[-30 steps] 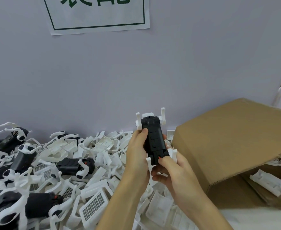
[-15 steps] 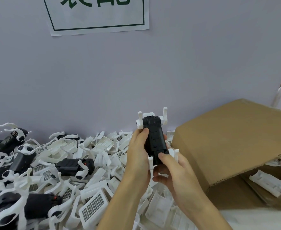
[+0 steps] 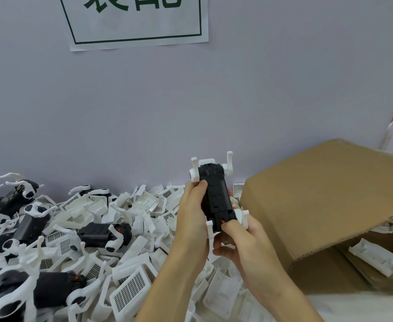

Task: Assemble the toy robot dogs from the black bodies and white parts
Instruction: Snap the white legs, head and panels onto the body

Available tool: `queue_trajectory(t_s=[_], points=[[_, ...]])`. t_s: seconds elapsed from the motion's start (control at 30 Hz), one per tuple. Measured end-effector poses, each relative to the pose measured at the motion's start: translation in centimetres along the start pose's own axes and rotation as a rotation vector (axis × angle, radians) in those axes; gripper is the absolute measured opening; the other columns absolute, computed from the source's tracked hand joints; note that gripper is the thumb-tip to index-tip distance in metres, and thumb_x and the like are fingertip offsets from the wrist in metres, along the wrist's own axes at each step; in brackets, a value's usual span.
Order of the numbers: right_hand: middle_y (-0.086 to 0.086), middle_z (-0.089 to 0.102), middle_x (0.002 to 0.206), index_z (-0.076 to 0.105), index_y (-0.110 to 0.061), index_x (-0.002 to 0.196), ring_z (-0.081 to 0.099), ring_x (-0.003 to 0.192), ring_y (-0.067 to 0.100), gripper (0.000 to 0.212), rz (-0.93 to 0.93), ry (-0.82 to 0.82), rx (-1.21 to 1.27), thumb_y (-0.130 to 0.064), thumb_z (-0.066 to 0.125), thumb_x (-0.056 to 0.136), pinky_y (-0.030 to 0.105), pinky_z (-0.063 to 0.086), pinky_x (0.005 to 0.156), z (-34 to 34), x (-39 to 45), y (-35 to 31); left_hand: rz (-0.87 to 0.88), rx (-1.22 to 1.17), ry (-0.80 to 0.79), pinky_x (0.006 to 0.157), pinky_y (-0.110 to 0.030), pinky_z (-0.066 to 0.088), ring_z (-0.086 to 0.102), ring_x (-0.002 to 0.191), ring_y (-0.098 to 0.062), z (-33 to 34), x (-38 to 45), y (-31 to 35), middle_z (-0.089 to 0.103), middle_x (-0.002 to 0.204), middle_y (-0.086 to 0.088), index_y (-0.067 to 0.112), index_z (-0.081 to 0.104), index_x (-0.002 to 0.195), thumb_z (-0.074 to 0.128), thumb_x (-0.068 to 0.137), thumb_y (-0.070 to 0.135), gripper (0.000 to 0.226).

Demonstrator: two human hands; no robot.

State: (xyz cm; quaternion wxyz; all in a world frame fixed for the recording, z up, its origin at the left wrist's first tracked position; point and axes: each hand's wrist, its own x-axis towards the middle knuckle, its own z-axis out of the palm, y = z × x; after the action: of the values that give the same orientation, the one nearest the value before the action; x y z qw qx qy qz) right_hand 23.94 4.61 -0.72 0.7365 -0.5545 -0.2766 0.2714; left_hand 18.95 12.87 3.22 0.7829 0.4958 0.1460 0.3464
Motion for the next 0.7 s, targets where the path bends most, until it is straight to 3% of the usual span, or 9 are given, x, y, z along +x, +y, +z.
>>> queue_trajectory(t_s=[0.17,0.37,0.53,0.63,0.7], points=[[-0.009,0.062,0.060,0.066,-0.018,0.101,0.058,0.058,0.006,0.019,-0.018,0.035,-0.061,-0.009,0.050,0.100,0.021,0.053,0.060,0.0,0.1,0.2,-0.018,0.025,0.002,0.054,-0.030,0.051,0.065,0.080,-0.027,-0.3,0.1,-0.3,0.075,0.098,-0.015,0.006,0.063,0.121,0.044,0.103,0.029,0.035],[-0.003,0.070,0.072,0.069,-0.018,0.100,0.066,0.066,0.015,0.017,-0.003,-0.017,0.054,-0.010,0.054,0.099,0.023,0.054,0.062,-0.1,0.0,-0.2,-0.018,0.032,0.017,0.081,-0.044,0.054,0.068,0.081,-0.027,-0.5,0.5,-0.5,0.076,0.098,-0.015,0.008,0.064,0.117,0.046,0.104,0.027,0.029],[0.006,0.076,0.097,0.073,-0.036,0.099,0.069,0.079,0.018,0.027,-0.058,-0.026,0.137,-0.028,0.056,0.080,0.023,0.054,0.063,-0.1,0.0,-0.5,-0.068,-0.078,0.128,0.082,-0.047,0.057,0.071,0.088,-0.030,-1.1,1.4,0.0,0.071,0.100,-0.015,0.007,0.063,0.121,0.061,0.099,0.022,0.027],[-0.008,0.075,0.102,0.071,-0.045,0.099,0.070,0.089,0.009,0.028,-0.113,0.003,0.118,-0.036,0.057,0.078,0.027,0.055,0.070,-0.5,-0.1,-0.5,0.015,-0.032,0.189,0.079,-0.043,0.057,0.069,0.087,-0.028,-1.5,1.8,0.0,0.069,0.100,-0.013,0.000,0.061,0.124,0.072,0.091,0.021,0.041],[-0.017,0.072,0.110,0.066,-0.048,0.111,0.068,0.102,0.002,0.034,-0.166,0.032,0.029,-0.041,0.062,0.078,0.026,0.054,0.079,-0.5,-0.2,-0.4,0.052,0.044,0.198,0.074,-0.039,0.056,0.069,0.080,-0.024,-1.6,1.9,-0.1,0.071,0.093,-0.009,0.002,0.068,0.115,0.079,0.084,0.022,0.039]])
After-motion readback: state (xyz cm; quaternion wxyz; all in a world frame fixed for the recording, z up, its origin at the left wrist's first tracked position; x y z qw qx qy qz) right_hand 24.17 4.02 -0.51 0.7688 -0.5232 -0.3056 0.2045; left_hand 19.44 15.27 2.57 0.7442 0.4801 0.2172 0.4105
